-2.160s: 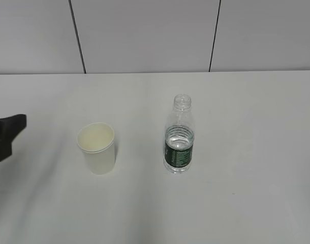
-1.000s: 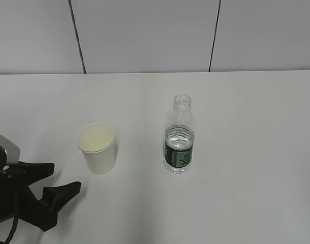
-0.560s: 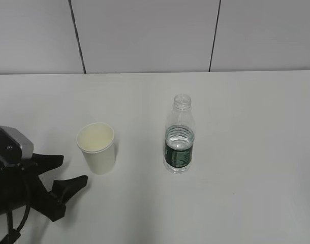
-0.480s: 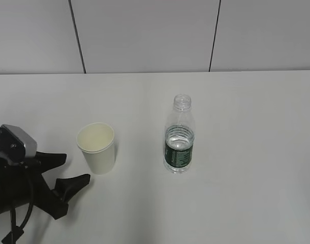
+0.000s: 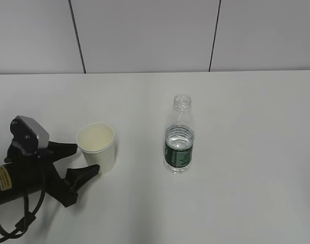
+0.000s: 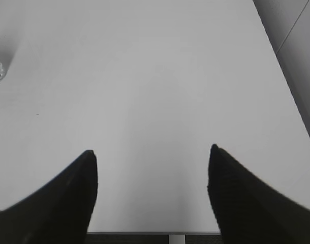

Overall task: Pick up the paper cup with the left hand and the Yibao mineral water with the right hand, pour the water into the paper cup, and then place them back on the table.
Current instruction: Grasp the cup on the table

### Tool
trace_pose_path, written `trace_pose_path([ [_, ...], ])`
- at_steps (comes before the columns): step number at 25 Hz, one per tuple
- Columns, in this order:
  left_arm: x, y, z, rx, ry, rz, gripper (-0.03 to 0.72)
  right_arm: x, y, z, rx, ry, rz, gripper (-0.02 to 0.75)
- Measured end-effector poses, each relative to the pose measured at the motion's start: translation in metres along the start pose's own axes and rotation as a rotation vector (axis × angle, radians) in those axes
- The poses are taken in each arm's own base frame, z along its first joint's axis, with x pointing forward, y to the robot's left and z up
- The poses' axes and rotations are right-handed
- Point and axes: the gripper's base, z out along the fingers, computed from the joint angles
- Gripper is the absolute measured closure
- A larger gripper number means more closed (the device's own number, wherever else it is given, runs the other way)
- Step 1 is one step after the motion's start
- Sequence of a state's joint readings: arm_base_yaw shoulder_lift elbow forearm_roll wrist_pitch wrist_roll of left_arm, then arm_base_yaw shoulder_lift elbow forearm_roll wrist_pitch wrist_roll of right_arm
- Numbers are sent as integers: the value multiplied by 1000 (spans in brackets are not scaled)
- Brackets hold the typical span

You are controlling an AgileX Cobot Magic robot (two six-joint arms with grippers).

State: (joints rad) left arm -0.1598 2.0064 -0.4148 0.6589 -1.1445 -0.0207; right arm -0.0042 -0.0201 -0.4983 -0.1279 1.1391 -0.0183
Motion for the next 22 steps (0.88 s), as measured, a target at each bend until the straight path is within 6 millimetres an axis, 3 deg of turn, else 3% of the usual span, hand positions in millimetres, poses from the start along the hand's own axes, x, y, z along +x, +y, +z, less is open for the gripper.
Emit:
trace_pose_path([
  [14,-4,11,21,37,-34,16,118,0,0,0,0,0,0,239],
  [22,-3,4,35,82,-36,26,115,0,0,0,1,0,0,239],
])
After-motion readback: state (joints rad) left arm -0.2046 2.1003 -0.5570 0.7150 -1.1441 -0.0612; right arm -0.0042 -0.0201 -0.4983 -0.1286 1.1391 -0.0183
